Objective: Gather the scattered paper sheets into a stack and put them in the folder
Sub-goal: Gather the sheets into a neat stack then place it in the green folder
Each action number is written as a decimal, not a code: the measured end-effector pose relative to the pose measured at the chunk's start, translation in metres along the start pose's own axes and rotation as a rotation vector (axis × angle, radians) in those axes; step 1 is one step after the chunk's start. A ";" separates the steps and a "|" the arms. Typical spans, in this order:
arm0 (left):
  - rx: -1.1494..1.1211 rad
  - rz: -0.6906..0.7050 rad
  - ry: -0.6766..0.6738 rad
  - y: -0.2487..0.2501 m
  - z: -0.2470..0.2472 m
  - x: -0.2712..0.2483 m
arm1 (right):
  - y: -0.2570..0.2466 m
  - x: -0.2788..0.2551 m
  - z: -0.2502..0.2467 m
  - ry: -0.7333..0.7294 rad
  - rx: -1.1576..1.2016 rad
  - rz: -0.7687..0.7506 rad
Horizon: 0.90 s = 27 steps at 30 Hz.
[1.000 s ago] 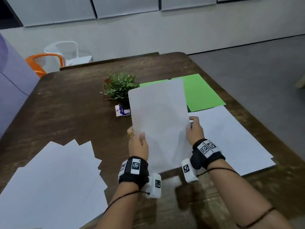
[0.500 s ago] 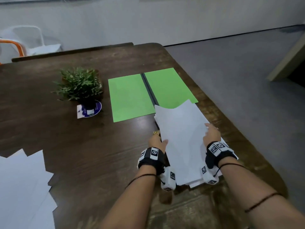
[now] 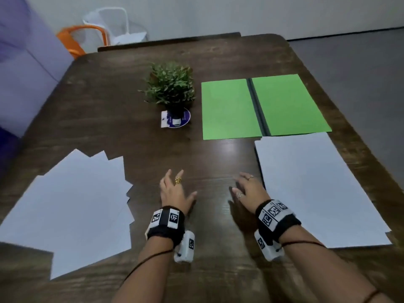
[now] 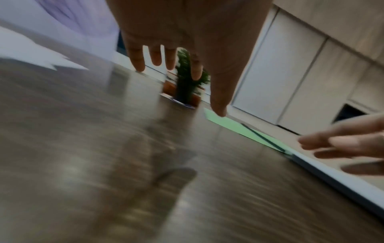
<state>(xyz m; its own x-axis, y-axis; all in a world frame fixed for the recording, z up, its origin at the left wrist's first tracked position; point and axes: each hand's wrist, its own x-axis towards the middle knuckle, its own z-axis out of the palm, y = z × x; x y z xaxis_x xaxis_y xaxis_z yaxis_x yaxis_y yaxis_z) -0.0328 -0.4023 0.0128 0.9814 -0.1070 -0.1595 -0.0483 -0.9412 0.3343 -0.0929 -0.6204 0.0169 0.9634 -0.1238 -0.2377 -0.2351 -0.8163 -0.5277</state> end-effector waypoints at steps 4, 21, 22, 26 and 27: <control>0.220 -0.255 -0.066 -0.137 -0.038 -0.012 | -0.083 0.013 0.060 -0.162 -0.031 -0.078; 0.245 -0.188 -0.426 -0.327 -0.080 -0.039 | -0.333 0.093 0.178 -0.185 -0.094 0.190; 0.251 -0.177 -0.421 -0.328 -0.081 -0.039 | -0.339 0.097 0.179 -0.194 -0.080 0.237; 0.249 -0.154 -0.420 -0.328 -0.085 -0.038 | -0.361 0.103 0.187 -0.265 -0.127 0.267; 0.244 -0.149 -0.421 -0.327 -0.086 -0.038 | -0.363 0.106 0.190 -0.281 -0.127 0.280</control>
<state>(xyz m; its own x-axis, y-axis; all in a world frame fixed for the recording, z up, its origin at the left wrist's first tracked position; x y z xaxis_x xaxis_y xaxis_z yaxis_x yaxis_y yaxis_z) -0.0378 -0.0624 -0.0103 0.8235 -0.0388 -0.5660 -0.0051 -0.9981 0.0609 0.0697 -0.2300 0.0286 0.7878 -0.2066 -0.5803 -0.4483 -0.8383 -0.3103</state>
